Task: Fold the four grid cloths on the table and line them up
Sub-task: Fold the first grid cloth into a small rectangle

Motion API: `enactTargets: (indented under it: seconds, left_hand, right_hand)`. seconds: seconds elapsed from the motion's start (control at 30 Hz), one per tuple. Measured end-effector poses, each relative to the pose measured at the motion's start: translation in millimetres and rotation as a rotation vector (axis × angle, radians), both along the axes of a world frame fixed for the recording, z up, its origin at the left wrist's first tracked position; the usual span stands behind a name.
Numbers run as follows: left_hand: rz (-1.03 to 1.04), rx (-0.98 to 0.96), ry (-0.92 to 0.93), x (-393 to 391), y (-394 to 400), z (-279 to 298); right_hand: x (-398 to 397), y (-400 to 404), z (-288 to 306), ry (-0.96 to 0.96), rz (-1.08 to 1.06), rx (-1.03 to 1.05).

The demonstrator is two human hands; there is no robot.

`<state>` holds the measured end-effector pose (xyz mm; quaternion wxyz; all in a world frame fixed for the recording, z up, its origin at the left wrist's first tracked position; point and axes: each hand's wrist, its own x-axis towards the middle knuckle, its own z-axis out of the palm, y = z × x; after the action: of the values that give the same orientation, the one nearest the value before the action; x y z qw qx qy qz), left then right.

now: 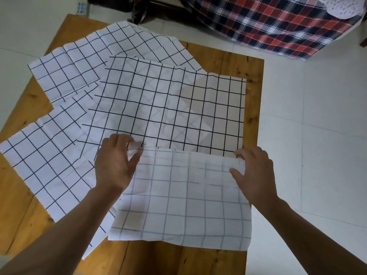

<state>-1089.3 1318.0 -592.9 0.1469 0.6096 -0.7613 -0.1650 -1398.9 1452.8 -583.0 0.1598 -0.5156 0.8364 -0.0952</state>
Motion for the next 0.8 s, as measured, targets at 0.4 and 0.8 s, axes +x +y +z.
enactTargets:
  seconds: [0.4, 0.8]
  left_hand:
    - [-0.179, 0.021, 0.082, 19, 35, 12]
    - [-0.087, 0.226, 0.057, 80, 134, 51]
  right_hand:
    - [41, 35, 10, -0.184, 0.176, -0.044]
    - [41, 115, 28, -0.238, 0.187, 0.046]
